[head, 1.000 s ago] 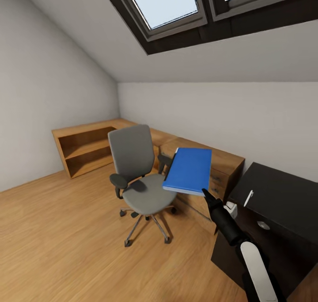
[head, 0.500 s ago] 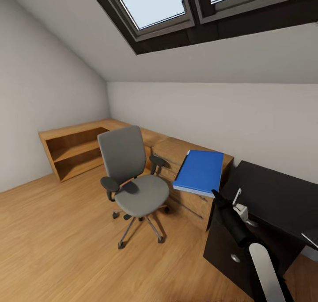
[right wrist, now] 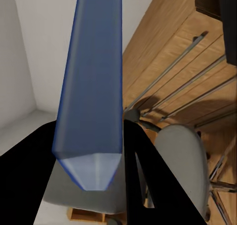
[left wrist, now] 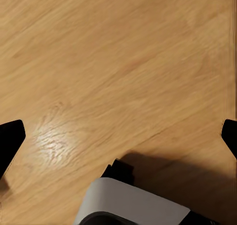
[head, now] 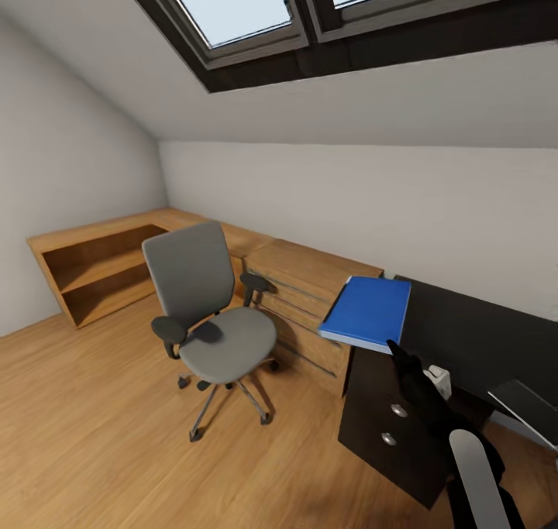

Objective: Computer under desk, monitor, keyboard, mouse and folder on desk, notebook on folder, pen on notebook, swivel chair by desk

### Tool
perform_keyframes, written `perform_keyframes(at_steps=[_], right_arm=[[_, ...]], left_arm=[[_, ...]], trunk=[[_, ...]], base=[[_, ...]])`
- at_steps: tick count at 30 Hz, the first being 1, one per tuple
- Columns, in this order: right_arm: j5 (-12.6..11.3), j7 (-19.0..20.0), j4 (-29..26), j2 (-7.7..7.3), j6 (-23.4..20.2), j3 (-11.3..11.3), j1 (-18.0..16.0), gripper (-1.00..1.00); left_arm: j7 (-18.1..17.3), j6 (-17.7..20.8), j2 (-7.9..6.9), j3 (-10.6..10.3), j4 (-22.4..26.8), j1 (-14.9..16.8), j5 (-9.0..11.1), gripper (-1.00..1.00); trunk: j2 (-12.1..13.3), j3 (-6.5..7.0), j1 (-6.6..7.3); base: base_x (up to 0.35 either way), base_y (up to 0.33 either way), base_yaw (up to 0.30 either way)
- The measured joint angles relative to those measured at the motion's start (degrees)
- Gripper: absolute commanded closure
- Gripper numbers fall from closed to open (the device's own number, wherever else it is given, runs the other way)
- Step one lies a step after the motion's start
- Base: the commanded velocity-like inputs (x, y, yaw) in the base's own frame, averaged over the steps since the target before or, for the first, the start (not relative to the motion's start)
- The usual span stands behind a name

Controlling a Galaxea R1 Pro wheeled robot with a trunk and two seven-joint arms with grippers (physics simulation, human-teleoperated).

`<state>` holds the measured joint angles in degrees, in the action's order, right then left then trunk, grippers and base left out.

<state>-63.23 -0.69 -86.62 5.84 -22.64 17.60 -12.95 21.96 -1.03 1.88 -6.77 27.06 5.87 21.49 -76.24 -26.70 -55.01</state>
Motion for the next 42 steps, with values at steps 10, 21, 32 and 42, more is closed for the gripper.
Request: perform_keyframes(at_steps=[10, 21, 32, 42], right_arm=[[0.0, -0.02, 0.0, -0.02, 0.0, 0.9, 0.0, 1.0], [0.06, -0.08, -0.17, -0.03, -0.07, 2.35, 0.0, 1.0], [-0.04, -0.15, -0.17, -0.02, -0.13, 3.94, 0.0, 1.0], [0.08, -1.58, -0.09, -0.09, -0.19, 5.09, 0.0, 1.0]], left_arm=[[0.0, -0.12, 0.02, -0.47, -0.02, 0.0, 0.02, -1.0], [0.04, -1.19, 0.01, -0.5, -0.18, -0.01, -0.03, -1.0], [0.04, -1.28, 0.02, -0.5, -0.24, -0.01, 0.01, -1.0], [0.04, -1.28, 0.01, -0.5, -0.28, -0.01, 0.06, -1.0]], trunk=[[4.01, 1.12, 2.2], [6.03, 1.29, 3.3], [6.03, 0.55, 3.3], [6.03, -0.12, 3.3]], base=[[0.0, 0.0, -0.204], [0.0, 0.0, -0.207], [0.0, 0.0, -0.212], [0.0, 0.0, -0.213]])
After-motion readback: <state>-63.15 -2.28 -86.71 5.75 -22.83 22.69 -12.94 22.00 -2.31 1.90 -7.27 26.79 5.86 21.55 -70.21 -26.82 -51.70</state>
